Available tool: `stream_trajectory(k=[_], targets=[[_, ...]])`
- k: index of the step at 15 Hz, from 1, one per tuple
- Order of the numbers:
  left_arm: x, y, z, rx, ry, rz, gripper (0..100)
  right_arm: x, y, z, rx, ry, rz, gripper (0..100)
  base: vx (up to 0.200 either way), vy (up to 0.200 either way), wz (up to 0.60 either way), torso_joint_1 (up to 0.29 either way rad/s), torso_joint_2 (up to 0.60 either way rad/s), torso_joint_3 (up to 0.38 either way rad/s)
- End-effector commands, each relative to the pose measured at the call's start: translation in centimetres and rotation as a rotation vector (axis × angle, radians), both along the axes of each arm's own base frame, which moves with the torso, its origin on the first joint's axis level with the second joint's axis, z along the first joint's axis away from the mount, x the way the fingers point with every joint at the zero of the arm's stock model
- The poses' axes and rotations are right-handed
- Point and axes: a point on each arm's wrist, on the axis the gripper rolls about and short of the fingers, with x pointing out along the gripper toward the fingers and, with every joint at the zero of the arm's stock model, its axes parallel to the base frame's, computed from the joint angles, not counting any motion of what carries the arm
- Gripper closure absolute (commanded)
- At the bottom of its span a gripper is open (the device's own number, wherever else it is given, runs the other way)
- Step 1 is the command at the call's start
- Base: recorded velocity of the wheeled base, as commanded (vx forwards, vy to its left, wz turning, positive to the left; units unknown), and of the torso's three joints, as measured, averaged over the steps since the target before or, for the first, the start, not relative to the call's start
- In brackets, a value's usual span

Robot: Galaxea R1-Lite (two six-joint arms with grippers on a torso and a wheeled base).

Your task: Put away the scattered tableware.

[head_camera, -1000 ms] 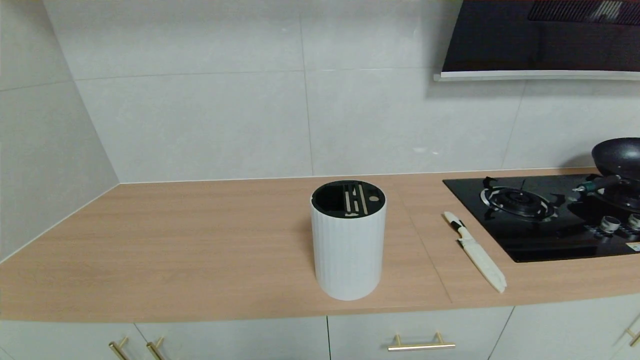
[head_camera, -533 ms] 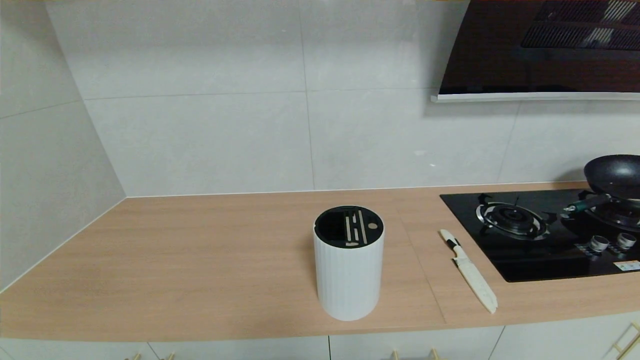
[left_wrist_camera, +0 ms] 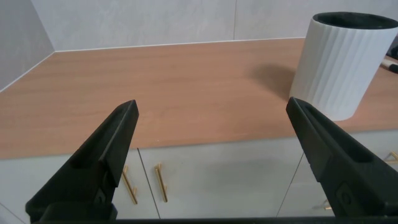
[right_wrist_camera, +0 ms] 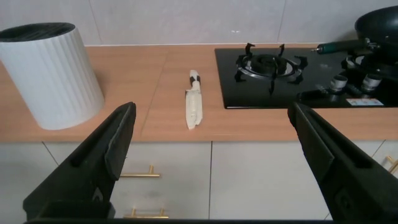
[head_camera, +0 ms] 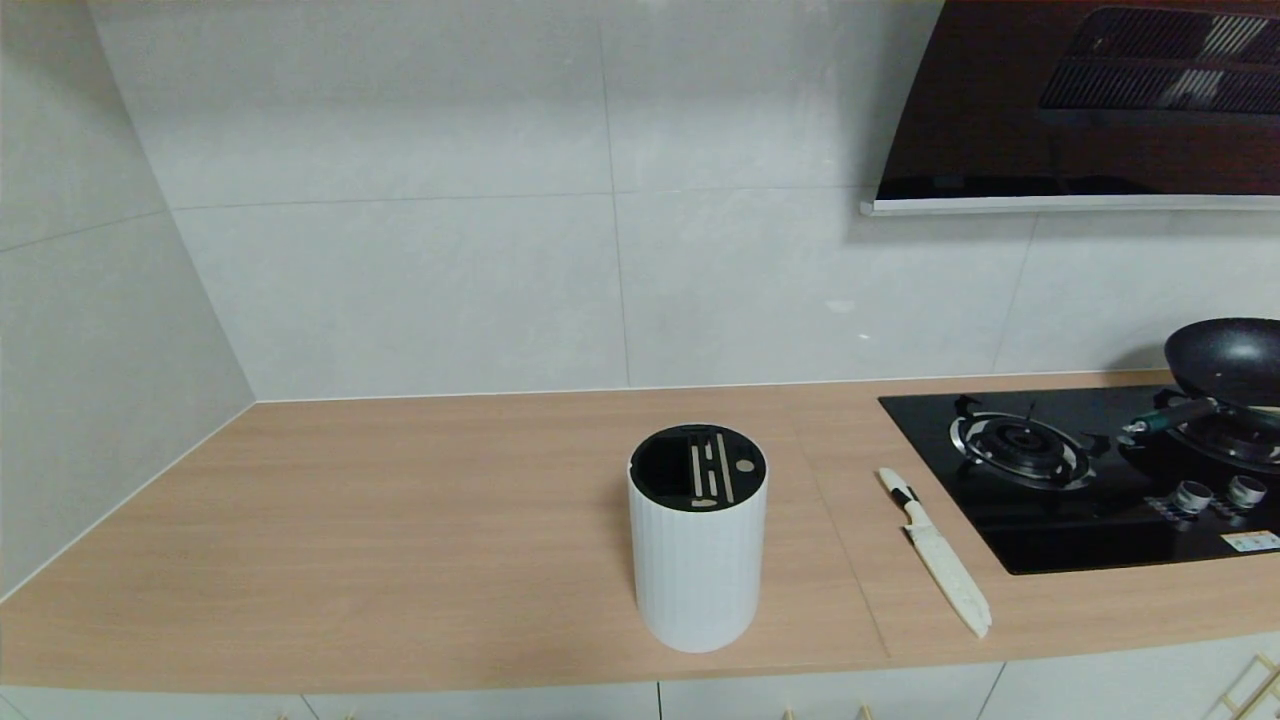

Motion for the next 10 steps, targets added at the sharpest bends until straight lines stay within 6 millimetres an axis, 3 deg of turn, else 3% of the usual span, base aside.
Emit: stream_trajectory(k=[1, 3, 5, 6, 7, 8, 10], targets=[[0.0, 0.0, 0.0, 0.0, 0.0, 0.0, 0, 0.0, 0.0, 0.0, -0.016, 0.001, 0.001, 0, 0.0, 0.0, 0.0, 0.0, 0.0, 0.0], [0.0, 0.0, 0.0, 0.0, 0.0, 0.0, 0, -0.1, 0.0, 0.6, -0.01, -0.027, -0.005, 0, 0.0, 0.0, 0.0, 0.0, 0.0, 0.0], [0.0, 0.0, 0.0, 0.0, 0.0, 0.0, 0, -0.9, 0.0, 4.6, 0.034, -0.111, 0.035, 0, 0.0, 0.0, 0.0, 0.0, 0.0, 0.0], [0.0, 0.0, 0.0, 0.0, 0.0, 0.0, 0, 0.1, 0.0, 6.2, 0.035, -0.023, 0.075, 0, 0.0, 0.0, 0.0, 0.0, 0.0, 0.0], [0.0, 0.0, 0.0, 0.0, 0.0, 0.0, 0, 0.6, 0.0, 6.4, 0.035, 0.01, 0.084, 0, 0.0, 0.0, 0.0, 0.0, 0.0, 0.0], [0.0, 0.0, 0.0, 0.0, 0.0, 0.0, 0, 3.2, 0.2, 7.7, 0.035, 0.156, 0.118, 0, 0.0, 0.0, 0.0, 0.0, 0.0, 0.0], [0.0, 0.0, 0.0, 0.0, 0.0, 0.0, 0, 6.4, 0.4, 9.4, 0.035, 0.281, 0.126, 0, 0.0, 0.0, 0.0, 0.0, 0.0, 0.0]])
